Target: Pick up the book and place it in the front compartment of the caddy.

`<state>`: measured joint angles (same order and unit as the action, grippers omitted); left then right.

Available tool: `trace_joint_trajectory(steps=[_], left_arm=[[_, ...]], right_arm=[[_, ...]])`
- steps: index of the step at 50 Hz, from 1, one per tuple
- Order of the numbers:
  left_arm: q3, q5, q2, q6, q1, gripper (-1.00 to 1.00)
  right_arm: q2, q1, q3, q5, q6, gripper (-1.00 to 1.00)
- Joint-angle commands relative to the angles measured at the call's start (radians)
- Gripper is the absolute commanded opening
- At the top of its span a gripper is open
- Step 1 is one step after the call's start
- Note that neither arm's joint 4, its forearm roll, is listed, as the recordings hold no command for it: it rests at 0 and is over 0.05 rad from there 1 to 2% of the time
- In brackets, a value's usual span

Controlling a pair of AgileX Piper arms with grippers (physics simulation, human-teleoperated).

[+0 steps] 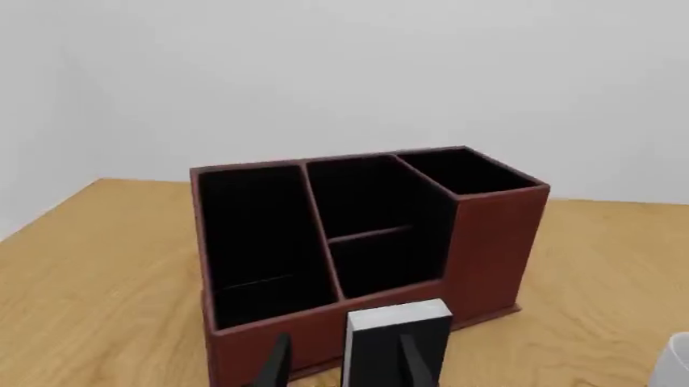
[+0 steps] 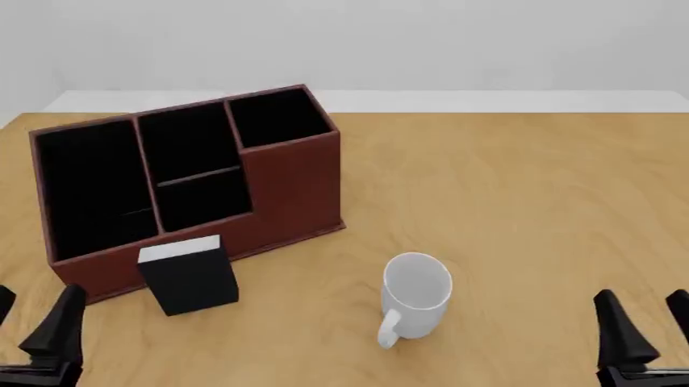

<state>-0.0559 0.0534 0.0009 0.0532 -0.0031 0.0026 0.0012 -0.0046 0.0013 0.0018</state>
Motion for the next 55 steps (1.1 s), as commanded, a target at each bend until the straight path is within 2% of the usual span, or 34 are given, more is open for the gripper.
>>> trace_joint_trajectory(steps=[1,17,21,22,23,25,27,29,33,35,38,40,44,46,50,52,53,54,55], left_arm=[[0.050,-0.052,0.000,-0.055,0.003,1.00],[0.049,-0.052,-0.001,-0.055,0.002,1.00],[0.038,-0.029,-0.001,-0.024,0.004,1.00],[0.026,-0.013,0.001,0.033,0.007,1.00],[0.023,-0.008,0.002,0.054,0.025,1.00],[0.005,0.002,0.004,0.053,0.027,1.00],[-0.020,0.014,0.003,0.022,0.020,1.00],[-0.061,0.029,0.027,0.043,0.012,1.00],[-0.133,0.061,0.050,0.032,-0.033,1.00],[-0.166,0.069,0.086,0.050,-0.044,1.00],[-0.217,0.116,0.093,0.039,-0.060,1.00],[-0.252,0.144,0.109,-0.002,-0.093,1.00],[-0.321,0.185,0.158,0.004,-0.137,1.00],[-0.353,0.200,0.176,-0.015,-0.135,1.00],[-0.454,0.245,0.247,-0.029,-0.192,1.00],[-0.513,0.284,0.290,-0.077,-0.243,1.00],[-0.546,0.322,0.319,-0.131,-0.311,1.00],[-0.546,0.322,0.319,-0.131,-0.312,1.00],[-0.583,0.346,0.328,-0.235,-0.331,1.00]], right_arm=[[0.007,0.001,0.000,-0.004,0.000,1.00],[0.023,0.000,0.002,-0.022,-0.001,1.00],[0.034,-0.002,0.003,-0.034,0.001,1.00],[0.043,-0.003,0.003,-0.043,0.002,1.00],[0.049,-0.004,0.003,-0.048,0.001,1.00],[0.063,-0.005,0.004,-0.061,0.000,1.00],[0.074,-0.005,0.004,-0.073,0.000,1.00],[0.084,-0.004,0.004,-0.082,-0.001,1.00],[0.100,-0.004,0.004,-0.098,-0.001,1.00],[0.097,-0.004,0.004,-0.096,-0.001,1.00],[0.093,-0.004,0.004,-0.092,-0.001,1.00],[0.089,-0.004,0.004,-0.088,0.000,1.00],[0.081,-0.005,0.004,-0.082,0.001,1.00],[0.074,-0.005,0.004,-0.076,0.001,1.00],[0.069,-0.005,0.004,-0.072,0.003,1.00],[0.070,-0.004,0.004,-0.073,0.002,1.00],[0.073,-0.004,0.004,-0.076,0.002,1.00],[0.074,-0.003,0.004,-0.078,0.002,1.00],[0.076,-0.003,0.004,-0.080,0.002,1.00]])
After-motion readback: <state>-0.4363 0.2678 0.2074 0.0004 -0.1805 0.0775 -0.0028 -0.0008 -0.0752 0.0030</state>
